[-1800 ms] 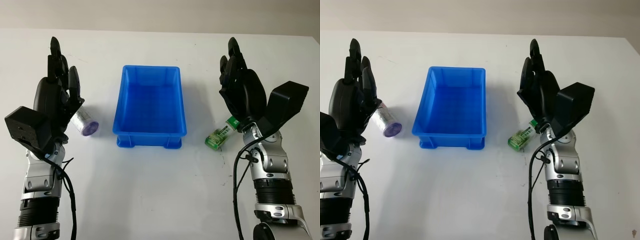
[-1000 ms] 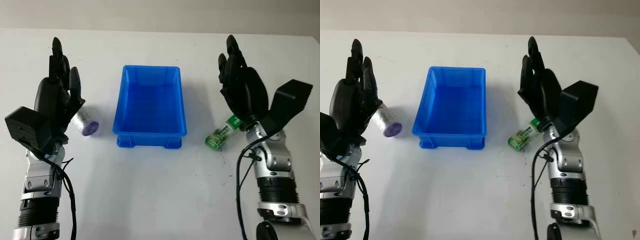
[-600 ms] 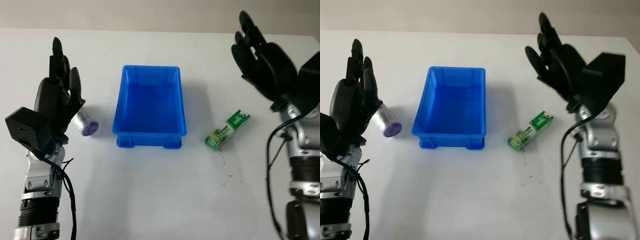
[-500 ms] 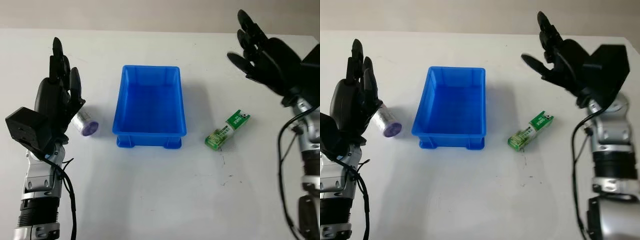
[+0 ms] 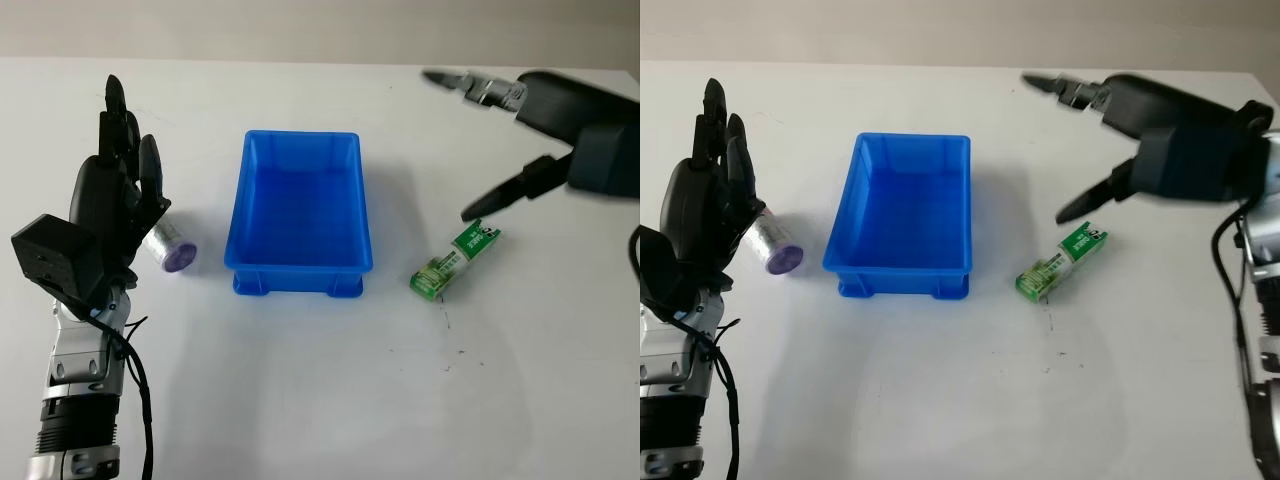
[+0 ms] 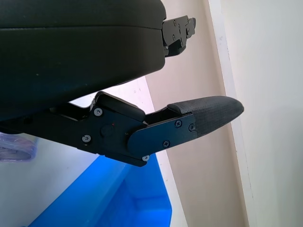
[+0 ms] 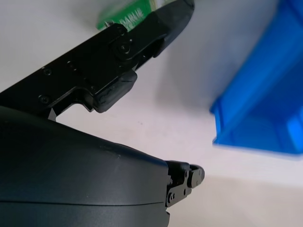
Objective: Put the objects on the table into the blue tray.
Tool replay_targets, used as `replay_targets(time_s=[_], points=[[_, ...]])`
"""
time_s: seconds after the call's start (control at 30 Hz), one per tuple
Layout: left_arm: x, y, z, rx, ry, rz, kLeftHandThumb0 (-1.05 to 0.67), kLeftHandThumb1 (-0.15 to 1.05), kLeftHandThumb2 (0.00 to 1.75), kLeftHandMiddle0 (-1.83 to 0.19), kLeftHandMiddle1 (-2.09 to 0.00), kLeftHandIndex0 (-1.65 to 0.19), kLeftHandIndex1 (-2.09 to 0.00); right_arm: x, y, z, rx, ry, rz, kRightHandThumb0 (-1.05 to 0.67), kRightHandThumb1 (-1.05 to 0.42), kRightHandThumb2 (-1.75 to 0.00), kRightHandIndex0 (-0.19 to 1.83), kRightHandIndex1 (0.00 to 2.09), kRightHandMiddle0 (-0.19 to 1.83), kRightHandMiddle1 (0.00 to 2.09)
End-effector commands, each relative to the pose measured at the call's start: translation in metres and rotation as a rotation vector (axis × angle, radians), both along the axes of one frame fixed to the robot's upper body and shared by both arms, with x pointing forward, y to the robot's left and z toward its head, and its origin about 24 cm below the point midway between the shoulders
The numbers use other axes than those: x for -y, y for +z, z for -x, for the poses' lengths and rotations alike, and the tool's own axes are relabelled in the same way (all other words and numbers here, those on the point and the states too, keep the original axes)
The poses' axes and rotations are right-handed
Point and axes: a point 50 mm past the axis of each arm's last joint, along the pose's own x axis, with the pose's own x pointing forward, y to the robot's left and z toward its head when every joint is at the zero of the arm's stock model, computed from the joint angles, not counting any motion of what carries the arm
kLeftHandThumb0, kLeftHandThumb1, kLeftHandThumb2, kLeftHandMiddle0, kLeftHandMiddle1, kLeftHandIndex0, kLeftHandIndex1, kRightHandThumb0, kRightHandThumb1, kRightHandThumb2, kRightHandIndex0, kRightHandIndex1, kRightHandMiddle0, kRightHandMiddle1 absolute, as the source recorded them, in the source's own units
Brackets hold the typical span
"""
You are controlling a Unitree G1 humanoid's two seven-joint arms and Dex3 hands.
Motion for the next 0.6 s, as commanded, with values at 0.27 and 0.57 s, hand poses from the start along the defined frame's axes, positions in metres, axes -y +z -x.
replay_targets(time_s=[0.27, 0.57], points=[[0.0, 0.005, -0.002, 0.012, -0.019, -0.007, -0.84, 1.05, 0.73, 0.19, 0.0, 0.19, 0.0, 0.002, -0.007, 0.016, 0.033, 0.1, 0.229, -0.59, -0.69, -0.07, 0.33, 0.11, 0.33, 0.08], [-0.002, 0.007, -0.003, 0.018, -0.016, -0.008, -0.84, 1.05, 0.71, 0.19, 0.0, 0.19, 0.0, 0.002, -0.025, 0.019, -0.014, 0.111, 0.259, -0.54, -0.74, -0.06, 0.35, 0.08, 0.36, 0.06]])
